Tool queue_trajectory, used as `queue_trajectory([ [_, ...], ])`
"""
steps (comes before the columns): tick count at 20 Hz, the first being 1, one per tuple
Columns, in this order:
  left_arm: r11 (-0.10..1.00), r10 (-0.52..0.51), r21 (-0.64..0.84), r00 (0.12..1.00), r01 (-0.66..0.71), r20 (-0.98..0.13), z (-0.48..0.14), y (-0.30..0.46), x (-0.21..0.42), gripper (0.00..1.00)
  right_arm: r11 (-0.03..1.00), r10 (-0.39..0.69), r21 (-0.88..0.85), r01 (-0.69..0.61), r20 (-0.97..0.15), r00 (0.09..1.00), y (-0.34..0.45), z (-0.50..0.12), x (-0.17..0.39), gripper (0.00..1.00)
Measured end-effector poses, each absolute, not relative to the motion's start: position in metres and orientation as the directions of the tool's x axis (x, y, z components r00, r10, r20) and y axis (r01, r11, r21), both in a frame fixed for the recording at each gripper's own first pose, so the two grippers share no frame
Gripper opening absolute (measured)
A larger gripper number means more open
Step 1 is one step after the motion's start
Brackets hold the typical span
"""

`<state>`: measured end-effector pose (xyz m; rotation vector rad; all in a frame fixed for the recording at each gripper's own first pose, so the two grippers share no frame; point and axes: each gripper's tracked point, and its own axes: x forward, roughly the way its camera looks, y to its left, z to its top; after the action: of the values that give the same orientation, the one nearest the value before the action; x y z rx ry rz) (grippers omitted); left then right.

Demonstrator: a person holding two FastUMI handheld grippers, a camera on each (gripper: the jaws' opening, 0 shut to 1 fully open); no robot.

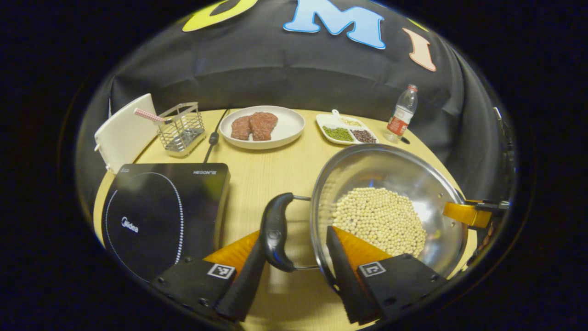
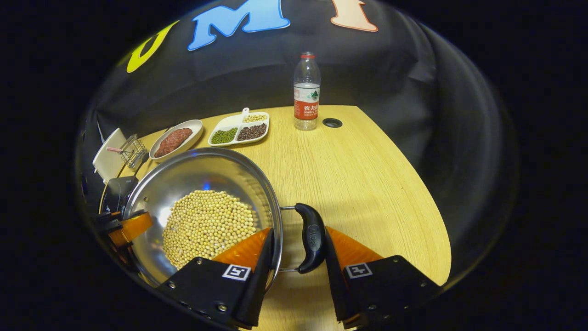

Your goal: First push the handle of the pot to place it horizontally, then grasp the pot with both hands and set it on the induction cooktop.

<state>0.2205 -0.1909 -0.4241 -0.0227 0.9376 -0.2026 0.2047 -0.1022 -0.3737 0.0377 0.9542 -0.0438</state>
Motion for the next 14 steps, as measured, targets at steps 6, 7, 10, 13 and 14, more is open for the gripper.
queue_trajectory([
  [6, 0.989, -0.144, -0.103, 0.589, 0.102, -0.795, -0.426, -0.185, 0.222, 0.65, 1.000, -0.023, -0.024, 0.007, -0.794, 0.608, -0.100, -0.368, 0.206, 0.56],
  [7, 0.991, -0.134, -0.100, 0.588, 0.090, -0.798, -0.427, -0.185, 0.221, 0.63, 0.999, -0.026, -0.040, -0.008, -0.784, 0.620, -0.100, -0.365, 0.207, 0.55],
  [10, 0.993, -0.119, -0.109, 0.593, 0.053, -0.797, -0.424, -0.185, 0.220, 0.66, 0.999, -0.012, -0.038, -0.029, -0.782, 0.623, -0.099, -0.358, 0.209, 0.55],
  [13, 0.994, -0.105, -0.099, 0.626, 0.044, -0.773, -0.405, -0.188, 0.218, 0.63, 0.999, 0.010, -0.013, -0.033, -0.778, 0.628, -0.103, -0.355, 0.210, 0.56],
  [14, 0.995, -0.099, -0.096, 0.637, 0.039, -0.765, -0.397, -0.189, 0.217, 0.63, 0.999, 0.018, -0.007, -0.036, -0.774, 0.634, -0.104, -0.352, 0.210, 0.55],
])
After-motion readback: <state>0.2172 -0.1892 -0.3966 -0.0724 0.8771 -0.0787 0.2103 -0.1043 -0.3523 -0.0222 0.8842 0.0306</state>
